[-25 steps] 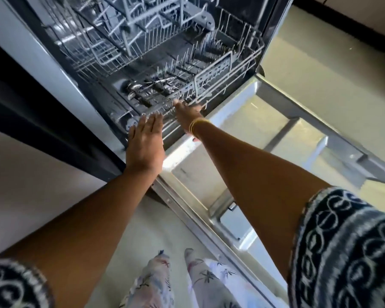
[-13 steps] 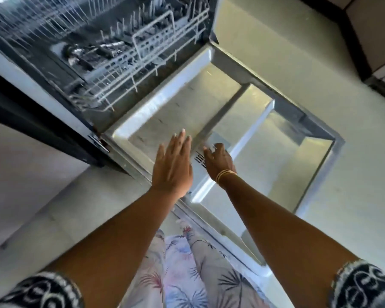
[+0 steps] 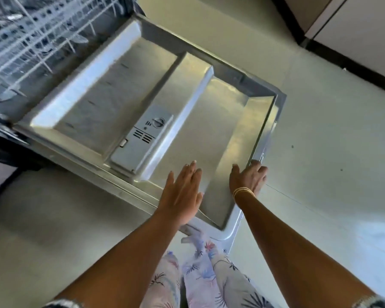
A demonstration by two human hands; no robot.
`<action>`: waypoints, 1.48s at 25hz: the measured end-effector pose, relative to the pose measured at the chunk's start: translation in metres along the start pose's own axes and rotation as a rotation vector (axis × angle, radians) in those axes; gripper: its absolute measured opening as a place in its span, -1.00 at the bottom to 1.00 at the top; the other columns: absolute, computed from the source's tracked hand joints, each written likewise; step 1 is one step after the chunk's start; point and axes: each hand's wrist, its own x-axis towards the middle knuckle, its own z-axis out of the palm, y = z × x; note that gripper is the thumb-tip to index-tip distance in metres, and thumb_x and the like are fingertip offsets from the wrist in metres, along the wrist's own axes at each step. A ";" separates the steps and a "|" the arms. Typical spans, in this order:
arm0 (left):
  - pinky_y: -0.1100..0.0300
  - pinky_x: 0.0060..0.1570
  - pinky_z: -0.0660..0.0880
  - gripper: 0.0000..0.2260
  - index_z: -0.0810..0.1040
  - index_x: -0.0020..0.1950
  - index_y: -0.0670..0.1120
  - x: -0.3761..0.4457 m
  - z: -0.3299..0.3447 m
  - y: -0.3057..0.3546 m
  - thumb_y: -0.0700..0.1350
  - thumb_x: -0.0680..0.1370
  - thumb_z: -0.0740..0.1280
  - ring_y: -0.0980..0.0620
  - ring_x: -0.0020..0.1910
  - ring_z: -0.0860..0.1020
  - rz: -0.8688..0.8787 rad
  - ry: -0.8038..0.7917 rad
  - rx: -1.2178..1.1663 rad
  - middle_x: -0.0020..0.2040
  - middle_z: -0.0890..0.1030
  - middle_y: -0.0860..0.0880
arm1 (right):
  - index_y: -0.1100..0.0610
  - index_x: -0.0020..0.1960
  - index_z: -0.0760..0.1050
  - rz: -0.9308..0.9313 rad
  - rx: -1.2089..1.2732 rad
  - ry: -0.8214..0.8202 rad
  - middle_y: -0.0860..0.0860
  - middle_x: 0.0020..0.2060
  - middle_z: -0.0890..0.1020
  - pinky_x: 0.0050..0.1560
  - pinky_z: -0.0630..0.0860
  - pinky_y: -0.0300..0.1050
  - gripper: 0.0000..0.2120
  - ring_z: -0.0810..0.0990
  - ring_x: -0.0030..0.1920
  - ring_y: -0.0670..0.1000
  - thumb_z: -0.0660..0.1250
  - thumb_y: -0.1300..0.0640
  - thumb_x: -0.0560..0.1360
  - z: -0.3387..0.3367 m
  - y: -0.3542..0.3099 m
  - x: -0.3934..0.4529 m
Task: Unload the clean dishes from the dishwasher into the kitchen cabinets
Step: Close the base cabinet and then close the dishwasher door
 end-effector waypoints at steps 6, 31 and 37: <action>-0.18 0.44 0.02 -0.43 0.04 0.54 -0.08 0.013 0.048 0.012 0.16 0.60 -0.03 -0.05 0.56 0.00 0.053 0.023 0.042 0.59 -0.03 -0.08 | 0.13 0.35 0.37 0.480 0.462 -0.292 0.17 0.23 0.51 0.27 0.43 0.15 0.03 0.52 0.19 0.23 0.41 -0.47 0.07 0.015 0.049 0.029; -0.08 0.25 0.41 -0.54 0.21 0.45 -0.08 -0.123 -0.457 0.037 0.03 0.59 0.13 -0.14 0.32 0.43 -0.371 0.213 -0.570 0.41 0.37 -0.12 | 0.20 0.26 0.42 0.053 0.255 -0.646 0.12 0.08 0.58 -0.06 0.65 0.03 0.01 0.62 0.00 0.15 0.46 -0.41 0.02 -0.335 -0.338 -0.142; -0.19 0.40 0.20 -0.02 -0.10 0.54 -0.11 -0.126 -0.499 0.002 0.18 0.33 0.39 -0.11 0.54 0.07 -0.460 0.240 -0.132 0.56 0.04 -0.11 | 0.23 0.26 0.37 0.009 0.177 -0.852 0.21 0.01 0.60 -0.49 0.60 0.08 -0.02 0.64 -0.13 0.20 0.52 -0.29 0.02 -0.333 -0.427 -0.149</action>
